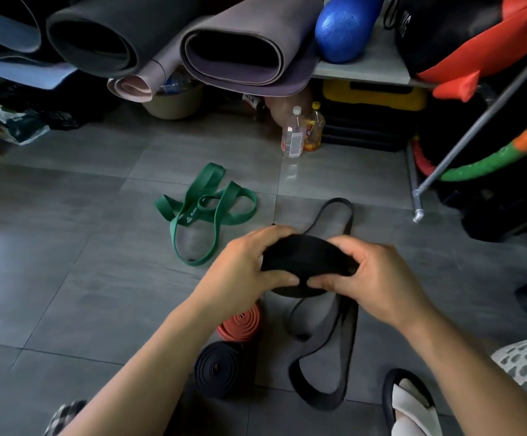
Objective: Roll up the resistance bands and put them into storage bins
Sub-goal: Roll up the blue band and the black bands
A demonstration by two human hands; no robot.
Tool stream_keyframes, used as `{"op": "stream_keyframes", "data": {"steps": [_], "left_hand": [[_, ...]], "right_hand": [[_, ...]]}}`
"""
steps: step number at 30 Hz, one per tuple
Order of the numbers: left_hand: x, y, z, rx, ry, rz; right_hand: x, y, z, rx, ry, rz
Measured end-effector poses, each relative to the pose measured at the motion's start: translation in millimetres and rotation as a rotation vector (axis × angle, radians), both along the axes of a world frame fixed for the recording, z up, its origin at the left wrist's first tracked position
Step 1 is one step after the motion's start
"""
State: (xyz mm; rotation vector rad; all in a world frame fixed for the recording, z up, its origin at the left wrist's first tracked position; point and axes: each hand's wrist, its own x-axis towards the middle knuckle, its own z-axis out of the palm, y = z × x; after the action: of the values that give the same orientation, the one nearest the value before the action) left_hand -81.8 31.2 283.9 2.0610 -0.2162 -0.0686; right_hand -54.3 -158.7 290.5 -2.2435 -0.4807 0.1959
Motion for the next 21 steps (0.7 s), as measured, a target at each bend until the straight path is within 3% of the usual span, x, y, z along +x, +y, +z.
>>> {"op": "stream_keyframes", "data": {"steps": [3,6,12,15,16,18,21], "left_hand": [[-3,0,3,-0.165,0.019,0.082],[-5,0,9,-0.448,0.031,0.129],[-5,-9,13,-0.858,0.101,0.167],[-8,-20,8,-1.017,0.229,0.215],[-7,-20,7,-0.994,0.274,0.214],[-4,-9,3,-0.68,0.252,0.174],[0,7,-2,-0.21,0.112,0.034]], "right_hand": [[3,-2,6,0.271,0.192,0.04],[6,-5,9,0.444,0.219,0.065],[11,-5,5,0.589,0.22,0.04],[12,-4,3,0.634,0.237,0.032],[12,-4,3,0.616,0.245,0.025],[11,-6,6,0.518,0.252,-0.004],[8,-6,5,0.137,0.115,0.035]]}}
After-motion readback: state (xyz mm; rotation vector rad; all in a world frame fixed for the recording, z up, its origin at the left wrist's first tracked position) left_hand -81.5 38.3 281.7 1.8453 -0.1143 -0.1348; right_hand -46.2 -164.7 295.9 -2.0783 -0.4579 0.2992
